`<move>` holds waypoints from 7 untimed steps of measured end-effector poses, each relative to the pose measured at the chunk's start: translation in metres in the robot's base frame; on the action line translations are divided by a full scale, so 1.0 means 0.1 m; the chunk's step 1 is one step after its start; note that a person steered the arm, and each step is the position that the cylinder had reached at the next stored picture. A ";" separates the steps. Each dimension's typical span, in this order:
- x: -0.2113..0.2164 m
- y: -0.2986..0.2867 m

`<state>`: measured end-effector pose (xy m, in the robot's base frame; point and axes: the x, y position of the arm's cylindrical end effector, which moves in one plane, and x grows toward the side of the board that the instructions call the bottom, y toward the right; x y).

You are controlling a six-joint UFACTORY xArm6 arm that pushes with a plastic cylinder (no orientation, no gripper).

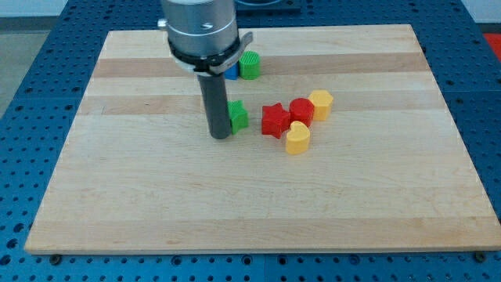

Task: Push the green star to the center of the board

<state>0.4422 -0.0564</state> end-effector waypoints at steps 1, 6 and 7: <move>-0.15 0.20; -0.25 0.55; -0.14 0.30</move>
<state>0.4284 -0.0268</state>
